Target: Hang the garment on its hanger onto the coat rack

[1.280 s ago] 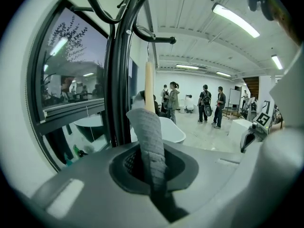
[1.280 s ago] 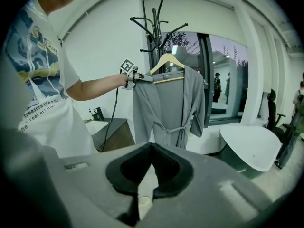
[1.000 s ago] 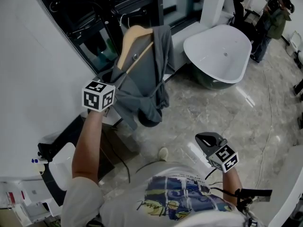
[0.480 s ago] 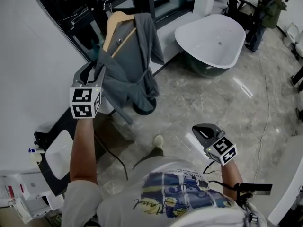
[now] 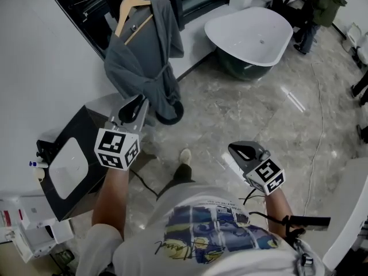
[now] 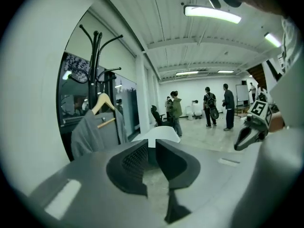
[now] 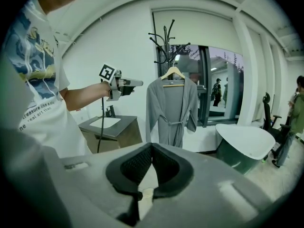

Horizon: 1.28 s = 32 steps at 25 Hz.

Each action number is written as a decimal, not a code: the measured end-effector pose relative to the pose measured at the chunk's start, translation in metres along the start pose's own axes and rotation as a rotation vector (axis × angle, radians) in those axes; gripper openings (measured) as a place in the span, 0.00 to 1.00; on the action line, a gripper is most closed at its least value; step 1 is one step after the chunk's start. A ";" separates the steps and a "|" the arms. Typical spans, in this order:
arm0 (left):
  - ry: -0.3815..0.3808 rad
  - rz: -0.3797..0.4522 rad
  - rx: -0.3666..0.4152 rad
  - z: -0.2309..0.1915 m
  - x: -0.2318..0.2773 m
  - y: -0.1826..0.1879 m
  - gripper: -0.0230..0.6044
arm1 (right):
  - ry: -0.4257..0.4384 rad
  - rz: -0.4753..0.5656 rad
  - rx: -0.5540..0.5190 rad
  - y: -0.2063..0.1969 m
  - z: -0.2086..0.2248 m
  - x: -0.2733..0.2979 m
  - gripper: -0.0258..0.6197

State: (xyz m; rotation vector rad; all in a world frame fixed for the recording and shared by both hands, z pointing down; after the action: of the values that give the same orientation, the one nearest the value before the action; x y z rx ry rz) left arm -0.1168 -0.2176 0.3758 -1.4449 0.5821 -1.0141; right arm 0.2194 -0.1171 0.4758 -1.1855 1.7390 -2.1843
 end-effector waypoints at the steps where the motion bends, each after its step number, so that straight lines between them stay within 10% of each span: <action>1: -0.024 0.000 -0.014 0.018 -0.005 -0.008 0.11 | 0.003 0.003 -0.002 -0.003 -0.005 -0.006 0.04; 15: -0.323 -0.103 -0.013 0.188 -0.078 -0.097 0.04 | 0.057 0.081 -0.046 -0.032 -0.068 -0.056 0.04; 32: -0.512 -0.156 -0.015 0.260 -0.097 -0.111 0.04 | 0.032 0.114 -0.094 -0.037 -0.091 -0.094 0.04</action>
State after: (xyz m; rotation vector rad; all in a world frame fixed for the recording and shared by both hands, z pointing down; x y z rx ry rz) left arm 0.0315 0.0176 0.4843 -1.7021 0.1060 -0.7148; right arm 0.2409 0.0161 0.4576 -1.0474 1.8910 -2.0894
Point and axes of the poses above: the fingertips, and each gripper's own axes: x forward along the fingers, z to its right, y out of its top, the point moved 9 cm from there along -x, backward along the fingers
